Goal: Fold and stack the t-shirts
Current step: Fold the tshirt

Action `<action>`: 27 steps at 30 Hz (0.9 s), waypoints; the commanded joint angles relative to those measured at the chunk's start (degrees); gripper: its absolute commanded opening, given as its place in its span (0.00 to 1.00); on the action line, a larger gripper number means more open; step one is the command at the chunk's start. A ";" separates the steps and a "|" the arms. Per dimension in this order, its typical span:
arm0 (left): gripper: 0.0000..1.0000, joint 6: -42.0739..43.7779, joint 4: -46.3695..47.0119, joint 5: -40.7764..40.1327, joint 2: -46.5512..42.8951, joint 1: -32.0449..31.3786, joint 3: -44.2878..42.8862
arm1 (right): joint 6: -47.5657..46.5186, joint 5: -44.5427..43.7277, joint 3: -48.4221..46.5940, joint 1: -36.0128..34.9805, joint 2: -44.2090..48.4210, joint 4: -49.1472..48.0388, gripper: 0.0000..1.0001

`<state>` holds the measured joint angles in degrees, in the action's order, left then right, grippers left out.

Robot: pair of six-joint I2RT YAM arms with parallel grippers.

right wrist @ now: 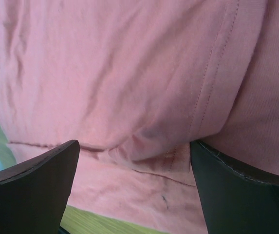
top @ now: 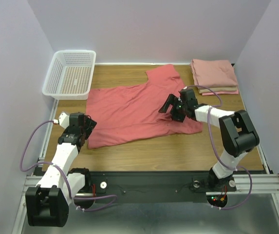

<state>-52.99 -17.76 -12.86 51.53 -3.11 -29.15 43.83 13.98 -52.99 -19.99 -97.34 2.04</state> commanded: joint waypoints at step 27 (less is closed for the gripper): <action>0.99 2.37 0.71 3.46 -1.43 0.30 0.58 | -2.09 -4.93 -6.96 -1.72 3.46 -5.03 1.00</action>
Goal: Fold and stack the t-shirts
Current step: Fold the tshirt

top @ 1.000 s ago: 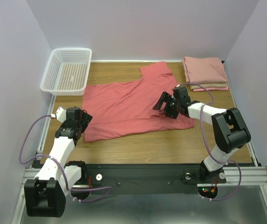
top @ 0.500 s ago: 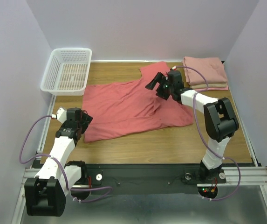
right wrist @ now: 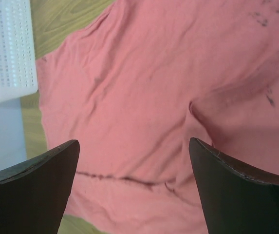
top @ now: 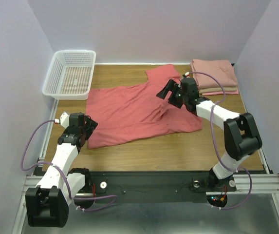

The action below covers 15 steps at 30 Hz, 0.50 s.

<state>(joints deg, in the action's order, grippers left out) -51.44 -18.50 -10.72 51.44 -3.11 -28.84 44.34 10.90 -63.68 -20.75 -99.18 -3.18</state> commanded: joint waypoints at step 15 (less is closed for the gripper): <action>0.99 1.34 -0.22 -0.35 -4.33 0.30 0.36 | -0.92 -5.45 3.48 -7.19 -1.72 0.37 1.00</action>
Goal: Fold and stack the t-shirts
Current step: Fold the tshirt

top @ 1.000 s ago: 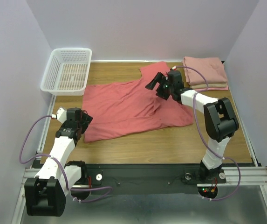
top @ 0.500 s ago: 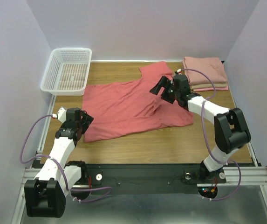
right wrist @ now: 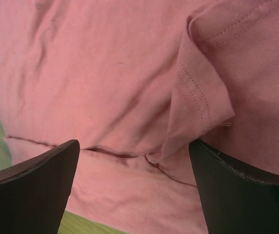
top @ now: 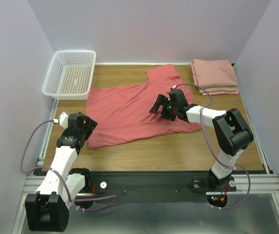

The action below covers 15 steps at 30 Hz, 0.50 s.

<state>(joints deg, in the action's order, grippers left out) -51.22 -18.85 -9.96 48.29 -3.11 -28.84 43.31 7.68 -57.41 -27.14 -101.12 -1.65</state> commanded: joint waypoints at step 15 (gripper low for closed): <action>0.99 1.56 0.40 -1.12 0.40 0.30 0.28 | -3.14 -2.32 -16.67 -3.98 -8.83 -0.90 1.00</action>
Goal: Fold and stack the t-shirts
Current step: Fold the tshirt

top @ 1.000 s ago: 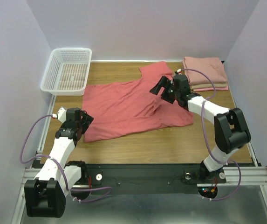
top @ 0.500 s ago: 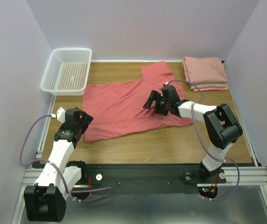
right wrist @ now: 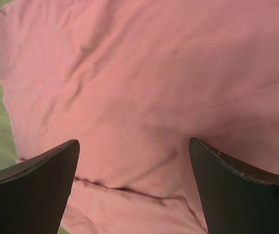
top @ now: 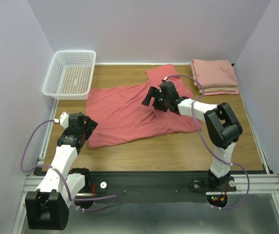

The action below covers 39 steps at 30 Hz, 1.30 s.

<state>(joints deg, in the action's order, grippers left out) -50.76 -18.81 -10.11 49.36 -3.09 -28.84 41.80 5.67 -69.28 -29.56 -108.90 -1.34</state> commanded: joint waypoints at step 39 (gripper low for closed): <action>0.99 -1.35 19.61 9.84 16.65 -5.34 6.95 | 8.37 -15.25 40.79 16.99 36.46 13.99 1.00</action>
<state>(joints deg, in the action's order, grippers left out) -51.40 6.46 -0.12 68.82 -7.90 -25.45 45.23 -8.84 -35.44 -14.22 -78.61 5.87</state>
